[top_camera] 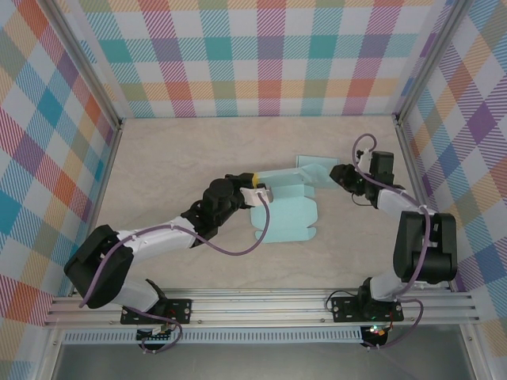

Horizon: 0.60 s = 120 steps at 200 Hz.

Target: Fold the paper box

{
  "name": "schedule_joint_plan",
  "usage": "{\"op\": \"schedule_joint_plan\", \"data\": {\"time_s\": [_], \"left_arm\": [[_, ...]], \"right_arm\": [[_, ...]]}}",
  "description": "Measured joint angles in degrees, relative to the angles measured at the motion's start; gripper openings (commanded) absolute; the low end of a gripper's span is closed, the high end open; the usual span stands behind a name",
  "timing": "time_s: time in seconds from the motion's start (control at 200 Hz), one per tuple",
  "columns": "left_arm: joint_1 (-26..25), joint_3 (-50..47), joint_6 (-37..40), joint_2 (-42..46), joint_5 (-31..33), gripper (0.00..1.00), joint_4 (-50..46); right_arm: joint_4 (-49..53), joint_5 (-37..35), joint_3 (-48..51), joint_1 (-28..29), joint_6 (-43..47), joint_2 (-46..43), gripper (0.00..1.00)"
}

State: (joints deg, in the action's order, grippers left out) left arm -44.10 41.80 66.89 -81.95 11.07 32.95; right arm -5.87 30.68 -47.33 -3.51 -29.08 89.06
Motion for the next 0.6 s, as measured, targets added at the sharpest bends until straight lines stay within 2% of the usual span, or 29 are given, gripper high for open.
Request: {"op": "schedule_joint_plan", "data": {"time_s": [0.185, 0.6], "left_arm": [[0.00, 0.00, 0.00, -0.92, -0.15, 0.00, 0.00], [0.00, 0.13, 1.81, -7.52, 2.08, 0.00, 0.28]], "right_arm": [[-5.11, 7.69, -3.06, 0.68, -0.70, 6.97, 0.31], [-12.52, 12.92, -2.67, 4.96, -2.14, 10.14, 0.31]]}}
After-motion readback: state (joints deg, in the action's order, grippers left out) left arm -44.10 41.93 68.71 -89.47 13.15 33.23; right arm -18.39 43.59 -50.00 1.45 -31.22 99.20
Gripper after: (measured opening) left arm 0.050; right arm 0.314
